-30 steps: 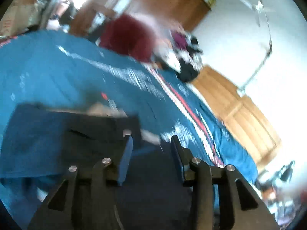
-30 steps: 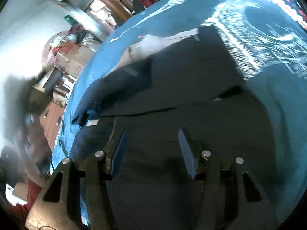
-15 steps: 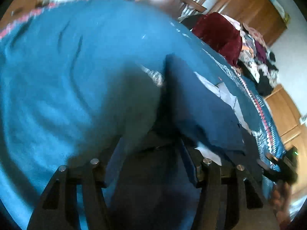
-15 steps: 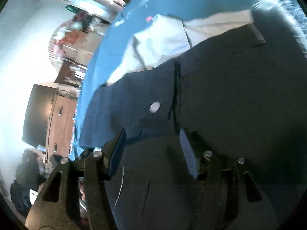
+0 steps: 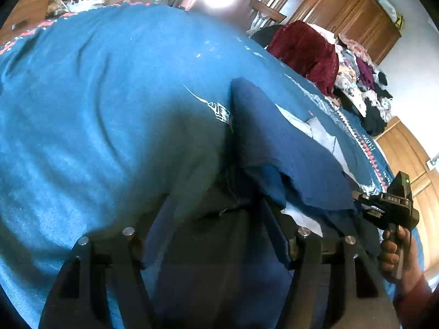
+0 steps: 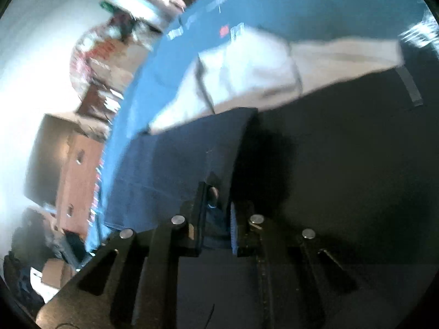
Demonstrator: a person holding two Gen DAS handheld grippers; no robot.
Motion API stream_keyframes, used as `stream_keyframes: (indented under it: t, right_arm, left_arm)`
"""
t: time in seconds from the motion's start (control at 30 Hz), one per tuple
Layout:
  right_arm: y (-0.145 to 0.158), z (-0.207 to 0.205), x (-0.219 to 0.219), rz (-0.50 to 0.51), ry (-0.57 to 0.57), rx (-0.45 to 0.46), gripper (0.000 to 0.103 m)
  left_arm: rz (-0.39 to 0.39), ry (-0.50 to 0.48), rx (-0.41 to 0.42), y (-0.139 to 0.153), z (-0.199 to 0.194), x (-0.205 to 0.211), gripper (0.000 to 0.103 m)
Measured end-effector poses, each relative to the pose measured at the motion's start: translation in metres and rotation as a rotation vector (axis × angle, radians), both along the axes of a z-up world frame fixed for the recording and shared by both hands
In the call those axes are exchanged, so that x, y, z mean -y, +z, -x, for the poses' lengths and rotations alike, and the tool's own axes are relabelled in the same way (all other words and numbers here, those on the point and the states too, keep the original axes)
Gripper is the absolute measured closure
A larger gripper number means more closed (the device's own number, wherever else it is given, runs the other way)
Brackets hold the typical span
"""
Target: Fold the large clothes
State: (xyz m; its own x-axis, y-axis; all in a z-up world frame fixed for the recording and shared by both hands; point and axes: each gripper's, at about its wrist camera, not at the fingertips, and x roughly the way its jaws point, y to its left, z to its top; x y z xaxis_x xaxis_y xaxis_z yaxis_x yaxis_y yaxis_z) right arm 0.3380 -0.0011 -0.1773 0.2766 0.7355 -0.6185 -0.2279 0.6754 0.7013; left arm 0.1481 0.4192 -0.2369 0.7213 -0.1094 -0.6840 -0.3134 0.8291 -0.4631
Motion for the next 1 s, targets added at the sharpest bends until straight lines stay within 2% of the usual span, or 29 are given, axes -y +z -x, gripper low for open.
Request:
stream_keyframes:
  t: [0.17, 0.33, 0.43, 0.57, 0.63, 0.67, 0.73, 0.77, 0.8, 0.83, 0.9, 0.97, 1.0]
  right_arm:
    - [0.025, 0.012, 0.078, 0.010, -0.155, 0.073, 0.091]
    - [0.016, 0.016, 0.120, 0.057, -0.202, 0.051, 0.091]
    - [0.005, 0.015, 0.127, 0.091, -0.195, 0.027, 0.092]
    - [-0.004, 0.023, 0.128, 0.204, -0.190, 0.001, 0.090]
    - [0.008, 0.033, 0.133, 0.279, -0.218, 0.043, 0.089]
    - [0.018, 0.038, 0.134, 0.302, -0.232, 0.085, 0.089]
    - [0.039, 0.044, 0.128, 0.298, -0.231, 0.166, 0.080]
    - [0.043, 0.040, 0.118, 0.283, -0.196, 0.186, 0.077]
    - [0.041, 0.035, 0.109, 0.267, -0.160, 0.186, 0.074]
    - [0.035, 0.029, 0.099, 0.248, -0.126, 0.173, 0.075]
    - [0.015, 0.016, 0.081, 0.258, -0.078, 0.130, 0.075]
    - [-0.011, 0.010, 0.077, 0.295, -0.053, 0.063, 0.076]
    - [-0.023, 0.010, 0.080, 0.290, -0.046, 0.041, 0.082]
  left_arm:
    - [0.005, 0.005, 0.015, 0.000, 0.005, 0.000, 0.034]
    - [-0.011, 0.006, 0.004, 0.000, 0.007, 0.003, 0.034]
    - [-0.024, 0.006, -0.008, 0.000, 0.005, 0.006, 0.034]
    - [-0.027, 0.006, -0.028, 0.001, 0.005, 0.006, 0.034]
    - [-0.034, 0.023, -0.050, 0.016, 0.004, 0.011, 0.036]
    - [-0.063, 0.020, -0.021, 0.031, 0.007, 0.015, 0.035]
    - [-0.118, 0.005, 0.029, 0.053, 0.006, 0.025, 0.027]
    - [-0.144, -0.008, 0.053, 0.063, 0.001, 0.030, 0.020]
    - [-0.167, -0.032, 0.067, 0.070, -0.010, 0.036, 0.016]
    - [-0.182, -0.056, 0.053, 0.069, -0.026, 0.040, 0.011]
    - [-0.189, -0.064, -0.020, 0.054, -0.056, 0.039, 0.011]
    - [-0.175, -0.053, -0.142, 0.022, -0.081, 0.029, 0.018]
    - [-0.127, -0.036, -0.211, 0.004, -0.088, 0.018, 0.024]
